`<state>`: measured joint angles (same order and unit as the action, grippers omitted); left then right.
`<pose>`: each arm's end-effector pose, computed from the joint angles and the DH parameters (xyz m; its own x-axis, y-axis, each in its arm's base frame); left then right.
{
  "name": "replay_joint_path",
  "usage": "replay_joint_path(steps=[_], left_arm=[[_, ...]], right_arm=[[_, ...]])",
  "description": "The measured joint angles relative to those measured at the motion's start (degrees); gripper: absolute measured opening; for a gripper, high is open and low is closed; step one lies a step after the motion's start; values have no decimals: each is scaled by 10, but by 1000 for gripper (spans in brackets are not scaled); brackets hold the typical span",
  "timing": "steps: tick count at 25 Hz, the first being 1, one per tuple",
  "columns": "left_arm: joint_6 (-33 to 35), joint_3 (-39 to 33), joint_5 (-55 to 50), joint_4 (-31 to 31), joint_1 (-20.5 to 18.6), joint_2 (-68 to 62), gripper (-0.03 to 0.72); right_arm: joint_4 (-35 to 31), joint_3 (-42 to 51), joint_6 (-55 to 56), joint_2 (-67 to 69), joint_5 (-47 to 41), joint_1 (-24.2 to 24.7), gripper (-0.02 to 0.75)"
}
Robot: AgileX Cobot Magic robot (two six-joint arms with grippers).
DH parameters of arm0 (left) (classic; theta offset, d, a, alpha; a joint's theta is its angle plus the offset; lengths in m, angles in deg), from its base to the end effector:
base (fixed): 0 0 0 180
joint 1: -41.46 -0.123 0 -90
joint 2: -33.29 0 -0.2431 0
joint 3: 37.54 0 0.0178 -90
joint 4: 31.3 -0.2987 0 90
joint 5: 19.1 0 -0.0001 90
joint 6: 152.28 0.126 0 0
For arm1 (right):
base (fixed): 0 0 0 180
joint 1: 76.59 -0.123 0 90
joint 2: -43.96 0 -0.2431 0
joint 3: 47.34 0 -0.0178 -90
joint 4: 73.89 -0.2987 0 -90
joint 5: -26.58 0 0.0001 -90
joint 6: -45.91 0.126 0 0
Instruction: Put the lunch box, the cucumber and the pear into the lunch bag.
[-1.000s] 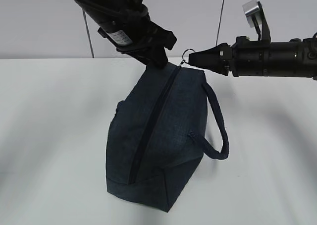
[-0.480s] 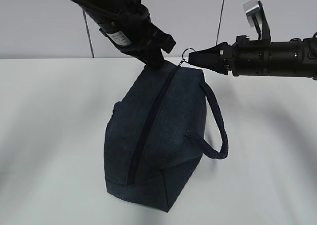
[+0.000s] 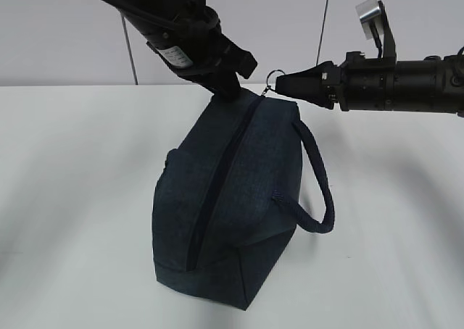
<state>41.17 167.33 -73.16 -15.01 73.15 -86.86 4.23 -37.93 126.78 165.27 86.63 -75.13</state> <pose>0.3983 -0.2795 0.2191 -0.6820 0.4953 -0.5381 0.6590 0.7353 -0.1585 0.4293 0.0959 0.1253 -0.5334 0.1394 -0.8343 -0.6701 0.5323 0.5173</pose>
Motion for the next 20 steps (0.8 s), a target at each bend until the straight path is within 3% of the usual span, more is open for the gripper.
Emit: replay_joint_path(steps=[20], left_arm=[[0, 0, 4, 9, 1, 0, 13]], right_arm=[[-11, -1, 0, 0, -14, 0, 0]])
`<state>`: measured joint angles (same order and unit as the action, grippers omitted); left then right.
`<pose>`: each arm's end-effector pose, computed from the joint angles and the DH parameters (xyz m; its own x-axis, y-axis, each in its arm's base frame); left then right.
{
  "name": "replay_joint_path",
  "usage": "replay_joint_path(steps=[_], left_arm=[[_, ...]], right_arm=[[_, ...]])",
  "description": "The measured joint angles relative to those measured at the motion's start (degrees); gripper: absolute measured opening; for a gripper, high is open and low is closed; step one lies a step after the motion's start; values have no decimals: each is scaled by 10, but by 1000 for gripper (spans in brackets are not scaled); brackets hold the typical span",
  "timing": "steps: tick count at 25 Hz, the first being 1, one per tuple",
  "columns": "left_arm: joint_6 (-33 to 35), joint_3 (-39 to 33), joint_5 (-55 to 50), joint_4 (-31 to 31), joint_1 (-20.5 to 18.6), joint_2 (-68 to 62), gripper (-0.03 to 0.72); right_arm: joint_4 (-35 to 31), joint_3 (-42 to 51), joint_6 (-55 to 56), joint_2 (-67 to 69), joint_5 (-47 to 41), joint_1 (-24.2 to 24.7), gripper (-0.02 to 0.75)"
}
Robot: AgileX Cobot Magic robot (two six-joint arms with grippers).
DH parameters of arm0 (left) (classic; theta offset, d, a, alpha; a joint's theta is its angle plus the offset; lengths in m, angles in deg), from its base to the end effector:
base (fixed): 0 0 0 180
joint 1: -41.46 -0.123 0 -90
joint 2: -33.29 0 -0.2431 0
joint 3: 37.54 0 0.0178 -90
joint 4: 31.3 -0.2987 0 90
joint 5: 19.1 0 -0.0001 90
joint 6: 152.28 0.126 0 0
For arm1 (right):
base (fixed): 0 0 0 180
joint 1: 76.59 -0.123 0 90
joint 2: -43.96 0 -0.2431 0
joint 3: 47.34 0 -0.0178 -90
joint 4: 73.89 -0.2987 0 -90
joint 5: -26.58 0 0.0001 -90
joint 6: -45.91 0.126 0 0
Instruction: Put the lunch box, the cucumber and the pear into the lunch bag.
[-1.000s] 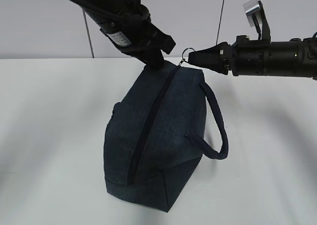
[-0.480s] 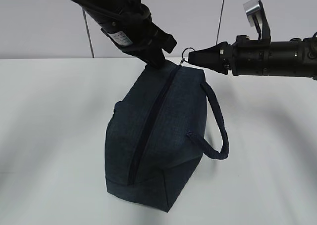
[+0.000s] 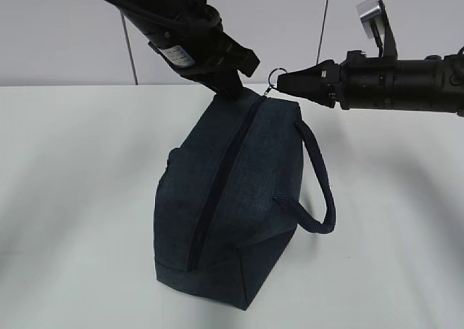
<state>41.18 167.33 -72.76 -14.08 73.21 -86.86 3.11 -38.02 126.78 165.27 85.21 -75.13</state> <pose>0.3979 -0.2816 0.2200 -0.6846 0.4845 -0.5447 0.6568 0.7340 -0.1728 0.4327 0.0938 0.1253 -0.5319 0.1552 -0.8324 -0.6513 0.5533 0.5194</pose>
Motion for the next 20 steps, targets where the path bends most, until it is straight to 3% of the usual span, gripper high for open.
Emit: replay_joint_path(steps=[20], left_arm=[[16, 0, -24, 3, 0, 15, 13]], right_arm=[[-5, -23, 22, 58, 22, 0, 0]])
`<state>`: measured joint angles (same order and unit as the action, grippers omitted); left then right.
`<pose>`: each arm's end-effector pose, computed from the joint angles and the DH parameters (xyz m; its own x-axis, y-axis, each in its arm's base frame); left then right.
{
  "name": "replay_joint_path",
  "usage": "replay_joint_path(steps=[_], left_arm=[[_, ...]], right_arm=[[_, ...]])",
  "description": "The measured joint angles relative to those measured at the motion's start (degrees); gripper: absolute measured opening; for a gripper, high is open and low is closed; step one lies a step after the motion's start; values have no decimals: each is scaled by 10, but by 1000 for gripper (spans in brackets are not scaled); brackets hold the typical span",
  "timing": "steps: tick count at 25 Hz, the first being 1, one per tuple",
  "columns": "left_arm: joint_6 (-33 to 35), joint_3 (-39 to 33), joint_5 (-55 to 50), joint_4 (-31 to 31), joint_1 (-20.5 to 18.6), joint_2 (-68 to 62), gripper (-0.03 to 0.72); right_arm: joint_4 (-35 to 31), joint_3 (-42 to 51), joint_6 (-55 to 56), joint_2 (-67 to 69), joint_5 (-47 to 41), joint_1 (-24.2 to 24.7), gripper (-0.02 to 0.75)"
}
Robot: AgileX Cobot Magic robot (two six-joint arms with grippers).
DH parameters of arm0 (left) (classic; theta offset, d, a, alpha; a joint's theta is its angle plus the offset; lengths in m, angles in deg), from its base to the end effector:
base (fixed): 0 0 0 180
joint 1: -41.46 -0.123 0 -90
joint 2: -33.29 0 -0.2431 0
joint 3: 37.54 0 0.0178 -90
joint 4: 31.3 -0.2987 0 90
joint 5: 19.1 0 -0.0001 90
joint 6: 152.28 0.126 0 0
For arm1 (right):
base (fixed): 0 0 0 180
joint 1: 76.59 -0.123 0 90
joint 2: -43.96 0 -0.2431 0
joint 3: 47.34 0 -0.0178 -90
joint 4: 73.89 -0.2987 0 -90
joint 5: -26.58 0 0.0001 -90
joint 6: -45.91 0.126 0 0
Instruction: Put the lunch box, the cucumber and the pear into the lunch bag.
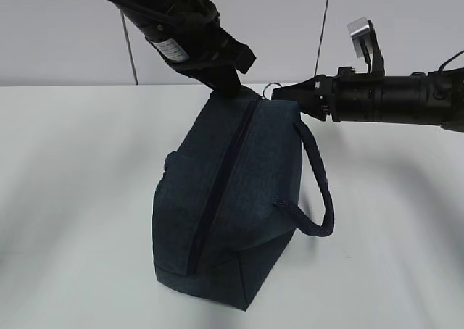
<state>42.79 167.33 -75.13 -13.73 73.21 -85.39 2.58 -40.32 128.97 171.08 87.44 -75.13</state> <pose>0.3911 -0.2791 0.2301 -0.6682 0.5135 -0.5383 0.6818 0.7122 -0.1670 0.4381 0.0958 0.0973 -0.6013 0.1904 -0.7760 -0.6124 0.5140 0.6007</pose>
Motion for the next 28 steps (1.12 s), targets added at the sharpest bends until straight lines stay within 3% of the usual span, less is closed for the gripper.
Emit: replay_joint_path(steps=[28], left_arm=[[12, 0, -4, 15, 0, 1, 12]], right_arm=[[-32, -10, 10, 25, 48, 37, 0]])
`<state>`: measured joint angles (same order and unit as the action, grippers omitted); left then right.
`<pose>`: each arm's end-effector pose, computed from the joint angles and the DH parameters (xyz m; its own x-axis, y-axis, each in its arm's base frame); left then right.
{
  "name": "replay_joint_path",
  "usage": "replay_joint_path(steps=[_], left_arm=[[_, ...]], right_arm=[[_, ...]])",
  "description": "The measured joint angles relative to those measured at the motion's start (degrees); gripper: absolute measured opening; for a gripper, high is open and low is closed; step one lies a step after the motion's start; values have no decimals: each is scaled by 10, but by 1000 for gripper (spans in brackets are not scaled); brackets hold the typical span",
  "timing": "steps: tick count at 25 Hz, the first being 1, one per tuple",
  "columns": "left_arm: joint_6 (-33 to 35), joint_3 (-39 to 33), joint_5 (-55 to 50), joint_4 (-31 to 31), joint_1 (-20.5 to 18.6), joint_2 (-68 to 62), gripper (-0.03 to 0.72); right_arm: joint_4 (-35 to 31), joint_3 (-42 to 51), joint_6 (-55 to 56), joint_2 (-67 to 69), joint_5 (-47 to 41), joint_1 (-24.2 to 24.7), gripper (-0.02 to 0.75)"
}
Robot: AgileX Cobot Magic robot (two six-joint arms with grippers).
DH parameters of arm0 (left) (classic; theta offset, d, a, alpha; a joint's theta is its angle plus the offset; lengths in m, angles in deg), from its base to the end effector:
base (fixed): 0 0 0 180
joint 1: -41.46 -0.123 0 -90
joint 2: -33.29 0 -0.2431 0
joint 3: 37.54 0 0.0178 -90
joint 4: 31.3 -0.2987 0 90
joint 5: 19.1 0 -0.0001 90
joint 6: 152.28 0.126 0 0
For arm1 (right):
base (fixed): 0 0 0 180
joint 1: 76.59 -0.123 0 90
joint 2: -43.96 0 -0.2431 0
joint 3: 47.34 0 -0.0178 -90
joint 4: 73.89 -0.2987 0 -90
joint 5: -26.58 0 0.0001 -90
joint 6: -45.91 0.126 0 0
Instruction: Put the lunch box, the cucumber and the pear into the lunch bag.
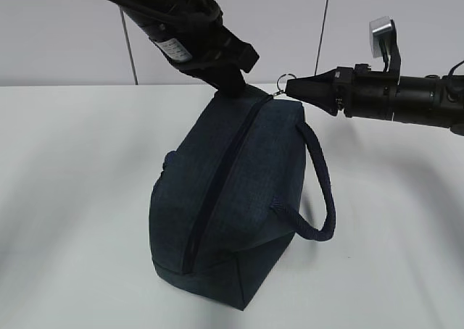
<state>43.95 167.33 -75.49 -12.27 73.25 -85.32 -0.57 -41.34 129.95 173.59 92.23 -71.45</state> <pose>0.3888 -0.2813 0.2311 -0.6632 0.5180 -0.5401 0.6929 0.6978 -0.1816 0.4447 0.0704 0.0950 -0.5993 0.2994 -0.7425 -0.5802 0.4765 0.6605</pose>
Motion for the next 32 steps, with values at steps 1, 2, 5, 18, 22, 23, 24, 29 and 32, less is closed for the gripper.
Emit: replay_joint_path(steps=[1, 2, 5, 18, 22, 23, 24, 29, 32], left_arm=[[0, 0, 1, 0, 0, 0, 12], [0, 0, 1, 0, 0, 0, 12], [0, 0, 3, 0, 0, 0, 12], [13, 0, 14, 2, 0, 12, 11], [17, -1, 13, 2, 1, 21, 11], [18, -1, 13, 2, 1, 21, 11], [20, -1, 13, 2, 1, 21, 11], [31, -1, 15, 10, 1, 22, 11], [32, -1, 19, 11, 1, 22, 11]], right_arm=[[0, 0, 0, 0, 0, 1, 0], [0, 0, 0, 0, 0, 1, 0], [3, 0, 1, 0, -12, 1, 0], [-10, 0, 1, 30, -21, 4, 0], [-14, -1, 1, 42, -21, 7, 0], [-14, -1, 1, 45, -20, 8, 0], [-14, -1, 1, 46, -18, 8, 0], [-11, -1, 1, 51, -28, 8, 0], [-6, -3, 1, 51, -38, 8, 0]])
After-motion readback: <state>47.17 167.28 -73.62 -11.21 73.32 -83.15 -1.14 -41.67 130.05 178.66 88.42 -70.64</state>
